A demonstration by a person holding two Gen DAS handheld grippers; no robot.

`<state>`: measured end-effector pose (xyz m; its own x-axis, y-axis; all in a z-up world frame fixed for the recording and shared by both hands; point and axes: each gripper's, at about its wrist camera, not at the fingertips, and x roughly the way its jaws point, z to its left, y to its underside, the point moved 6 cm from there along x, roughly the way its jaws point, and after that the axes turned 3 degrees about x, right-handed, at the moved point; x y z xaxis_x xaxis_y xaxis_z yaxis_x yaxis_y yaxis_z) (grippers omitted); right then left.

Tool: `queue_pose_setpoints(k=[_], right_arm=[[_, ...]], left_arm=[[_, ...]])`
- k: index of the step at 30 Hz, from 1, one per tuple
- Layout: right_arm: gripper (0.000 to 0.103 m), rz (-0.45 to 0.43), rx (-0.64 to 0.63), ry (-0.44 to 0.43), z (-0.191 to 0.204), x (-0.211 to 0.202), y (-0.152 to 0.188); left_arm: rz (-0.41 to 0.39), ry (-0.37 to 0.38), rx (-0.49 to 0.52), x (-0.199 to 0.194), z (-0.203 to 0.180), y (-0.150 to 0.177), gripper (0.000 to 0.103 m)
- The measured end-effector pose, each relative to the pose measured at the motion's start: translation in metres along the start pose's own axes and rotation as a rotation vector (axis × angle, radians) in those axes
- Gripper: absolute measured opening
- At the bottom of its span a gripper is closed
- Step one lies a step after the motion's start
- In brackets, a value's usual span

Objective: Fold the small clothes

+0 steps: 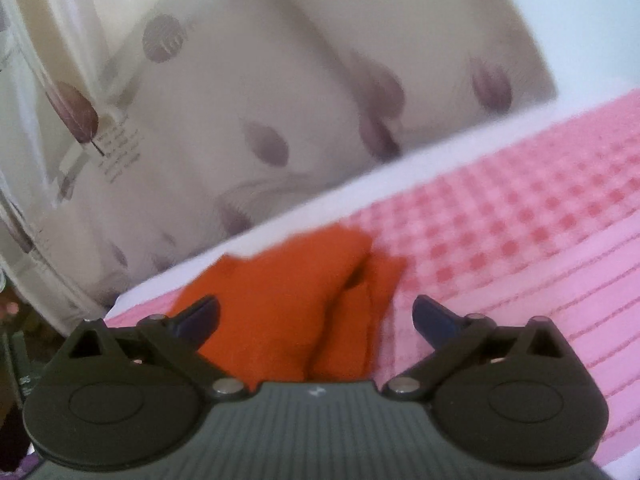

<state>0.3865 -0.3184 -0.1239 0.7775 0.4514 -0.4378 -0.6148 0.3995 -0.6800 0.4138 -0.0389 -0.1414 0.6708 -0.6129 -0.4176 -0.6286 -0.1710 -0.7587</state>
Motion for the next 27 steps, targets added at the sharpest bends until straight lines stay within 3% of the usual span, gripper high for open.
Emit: queue_pose_setpoints(k=[3, 10, 12, 15, 19, 27], right_arm=[[0.103, 0.104, -0.024, -0.019, 0.001, 0.019, 0.011], [0.103, 0.173, 0.035, -0.187, -0.001, 0.040, 0.004], [0.103, 0.169, 0.074, -0.216, -0.005, 0.046, -0.001], [0.103, 0.180, 0.025, -0.212, 0.007, 0.053, 0.003], [0.103, 0.216, -0.028, -0.237, 0.018, 0.056, 0.009], [0.103, 0.201, 0.014, -0.255, 0.013, 0.056, 0.006]], left_arm=[[0.052, 0.019, 0.019, 0.006, -0.005, 0.000, 0.103], [0.169, 0.027, 0.203, 0.038, -0.031, 0.002, 0.103], [0.178, 0.000, 0.259, 0.048, -0.038, 0.003, 0.102], [0.174, -0.044, 0.319, 0.057, -0.047, 0.007, 0.099], [0.163, -0.073, 0.339, 0.060, -0.049, 0.010, 0.097], [0.168, -0.100, 0.374, 0.062, -0.051, 0.010, 0.098]])
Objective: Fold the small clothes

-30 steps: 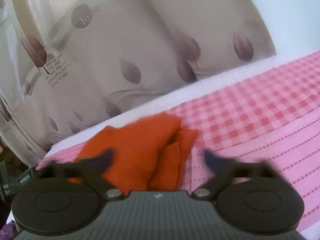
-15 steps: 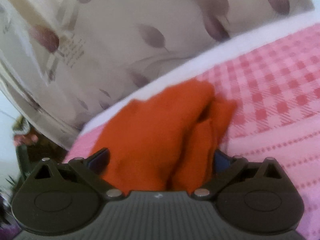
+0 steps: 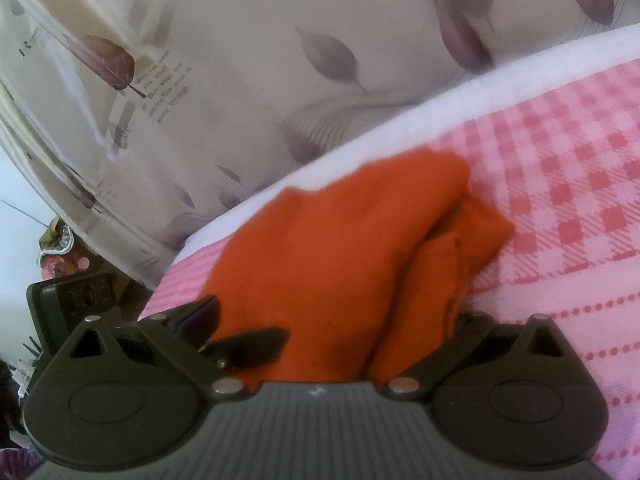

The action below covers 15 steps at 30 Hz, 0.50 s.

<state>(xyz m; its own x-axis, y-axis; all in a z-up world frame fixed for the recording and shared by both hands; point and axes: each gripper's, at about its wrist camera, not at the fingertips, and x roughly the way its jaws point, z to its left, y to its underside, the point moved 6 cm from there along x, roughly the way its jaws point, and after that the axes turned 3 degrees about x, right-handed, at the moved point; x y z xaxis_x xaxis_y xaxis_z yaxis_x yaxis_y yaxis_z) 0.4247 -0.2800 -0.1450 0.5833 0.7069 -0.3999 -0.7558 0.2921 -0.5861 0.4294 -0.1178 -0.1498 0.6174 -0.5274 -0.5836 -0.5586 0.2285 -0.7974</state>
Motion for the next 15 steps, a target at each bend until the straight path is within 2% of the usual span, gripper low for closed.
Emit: queue_pose_setpoints(k=[6, 8, 9, 10, 12, 15], right_arm=[[0.103, 0.009, -0.050, 0.045, 0.006, 0.002, 0.002], [0.098, 0.012, -0.066, 0.065, 0.007, 0.003, 0.002], [0.092, 0.011, -0.061, 0.067, 0.005, 0.002, 0.001], [0.075, 0.010, -0.046, 0.065, 0.003, 0.001, 0.001], [0.052, 0.004, -0.002, 0.088, -0.005, 0.000, -0.001], [0.047, 0.002, -0.007, 0.099, -0.005, 0.000, 0.000]], left_arm=[[-0.001, -0.005, 0.006, -0.002, -0.001, 0.000, 0.098], [-0.001, -0.006, 0.005, -0.002, -0.002, 0.000, 0.098], [-0.001, -0.007, 0.006, -0.002, -0.002, 0.000, 0.098], [-0.003, -0.008, 0.006, -0.003, -0.002, 0.001, 0.096], [-0.009, -0.008, 0.002, -0.004, -0.001, 0.001, 0.089], [-0.016, 0.018, -0.025, -0.007, 0.004, 0.000, 0.072]])
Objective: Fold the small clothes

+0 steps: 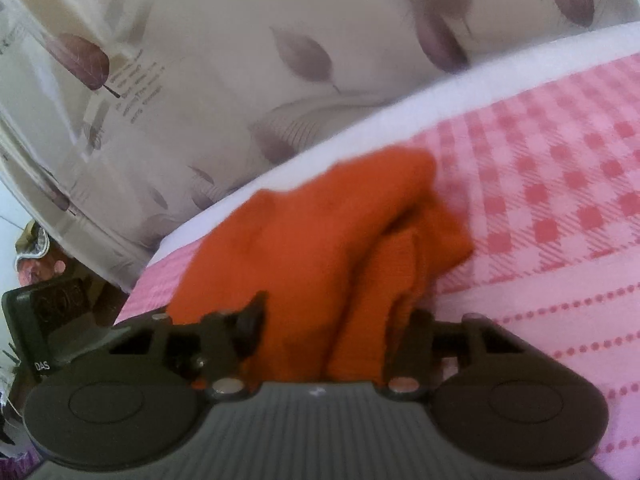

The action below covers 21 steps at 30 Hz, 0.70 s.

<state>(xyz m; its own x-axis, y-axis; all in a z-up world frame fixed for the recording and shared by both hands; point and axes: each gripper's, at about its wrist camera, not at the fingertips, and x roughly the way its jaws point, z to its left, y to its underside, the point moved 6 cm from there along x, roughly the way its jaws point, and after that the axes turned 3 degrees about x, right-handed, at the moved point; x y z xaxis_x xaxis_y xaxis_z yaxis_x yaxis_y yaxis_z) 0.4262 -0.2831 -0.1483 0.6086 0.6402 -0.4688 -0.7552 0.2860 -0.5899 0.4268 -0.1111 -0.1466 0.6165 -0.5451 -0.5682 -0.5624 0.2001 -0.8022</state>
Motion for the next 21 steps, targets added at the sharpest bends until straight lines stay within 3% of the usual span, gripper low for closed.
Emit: queue_pose_setpoints(k=[2, 7, 13, 21], right_arm=[[0.044, -0.001, 0.019, -0.018, 0.003, 0.002, 0.002], [0.041, -0.056, 0.083, -0.043, 0.015, -0.002, 0.011], [0.040, -0.089, 0.132, -0.103, 0.048, -0.017, 0.032], [0.040, -0.100, 0.152, -0.212, 0.120, -0.047, 0.078]], left_arm=[[-0.007, 0.024, -0.023, -0.003, 0.004, -0.001, 0.055], [-0.028, 0.031, -0.073, -0.019, 0.007, 0.001, 0.042], [-0.036, 0.002, -0.062, -0.070, 0.000, 0.007, 0.040], [-0.029, -0.065, -0.066, -0.170, -0.006, 0.028, 0.040]])
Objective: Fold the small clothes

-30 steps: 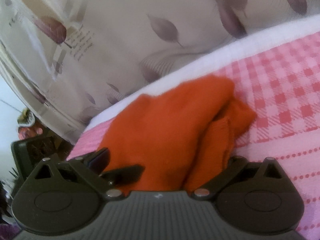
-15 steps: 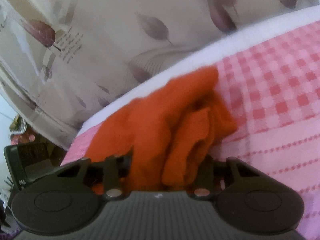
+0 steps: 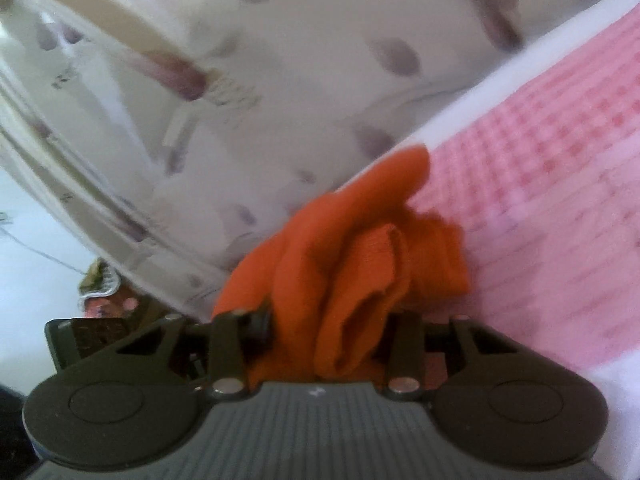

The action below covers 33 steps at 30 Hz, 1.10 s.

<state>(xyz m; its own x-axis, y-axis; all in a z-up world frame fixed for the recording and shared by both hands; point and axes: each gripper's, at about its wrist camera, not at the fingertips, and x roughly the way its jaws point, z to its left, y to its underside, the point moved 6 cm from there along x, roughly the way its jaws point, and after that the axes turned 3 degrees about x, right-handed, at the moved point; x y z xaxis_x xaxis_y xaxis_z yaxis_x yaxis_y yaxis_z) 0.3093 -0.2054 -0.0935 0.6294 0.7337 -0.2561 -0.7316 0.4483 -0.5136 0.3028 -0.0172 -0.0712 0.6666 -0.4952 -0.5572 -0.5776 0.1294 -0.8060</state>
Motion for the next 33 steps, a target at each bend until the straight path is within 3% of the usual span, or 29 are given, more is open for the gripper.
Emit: queue_pose_setpoints(k=[5, 13, 15, 17, 19, 21, 22, 26, 27, 28, 30, 33], right_arm=[[0.040, 0.016, -0.005, -0.058, 0.033, -0.002, 0.039], [0.040, 0.054, -0.083, 0.027, 0.034, 0.005, 0.085], [0.040, 0.062, -0.149, 0.107, 0.030, 0.006, 0.093], [0.040, 0.061, -0.251, 0.210, 0.028, 0.005, 0.099], [0.041, 0.044, -0.384, 0.341, 0.028, 0.000, 0.103], [0.052, 0.002, -0.517, 0.454, 0.034, -0.008, 0.106], [0.052, -0.021, -0.565, 0.486, 0.039, -0.013, 0.109], [0.055, -0.161, -0.585, 0.380, 0.074, -0.051, 0.117], [0.062, -0.196, -0.596, 0.364, 0.083, -0.060, 0.121], [0.077, -0.220, -0.605, 0.358, 0.089, -0.066, 0.125], [0.095, -0.266, -0.627, 0.348, 0.106, -0.076, 0.137], [0.098, -0.330, -0.675, 0.338, 0.127, -0.088, 0.158]], left_arm=[[-0.001, -0.059, 0.000, -0.053, 0.006, 0.019, 0.040], [0.028, -0.129, -0.005, -0.064, 0.031, 0.069, 0.043], [0.007, -0.168, 0.020, -0.063, 0.034, 0.078, 0.057], [-0.043, -0.212, 0.035, -0.069, 0.037, 0.083, 0.090], [-0.119, -0.266, 0.037, -0.080, 0.036, 0.083, 0.103], [-0.189, -0.299, 0.047, -0.097, 0.032, 0.081, 0.103], [-0.199, -0.309, 0.053, -0.103, 0.030, 0.079, 0.103], [-0.240, -0.371, 0.057, -0.127, 0.015, 0.076, 0.103], [-0.263, -0.393, 0.065, -0.133, 0.009, 0.076, 0.103], [-0.285, -0.427, 0.081, -0.139, 0.003, 0.075, 0.103], [-0.327, -0.534, 0.133, -0.150, -0.012, 0.074, 0.103], [-0.368, -0.646, 0.239, -0.162, -0.034, 0.071, 0.103]])
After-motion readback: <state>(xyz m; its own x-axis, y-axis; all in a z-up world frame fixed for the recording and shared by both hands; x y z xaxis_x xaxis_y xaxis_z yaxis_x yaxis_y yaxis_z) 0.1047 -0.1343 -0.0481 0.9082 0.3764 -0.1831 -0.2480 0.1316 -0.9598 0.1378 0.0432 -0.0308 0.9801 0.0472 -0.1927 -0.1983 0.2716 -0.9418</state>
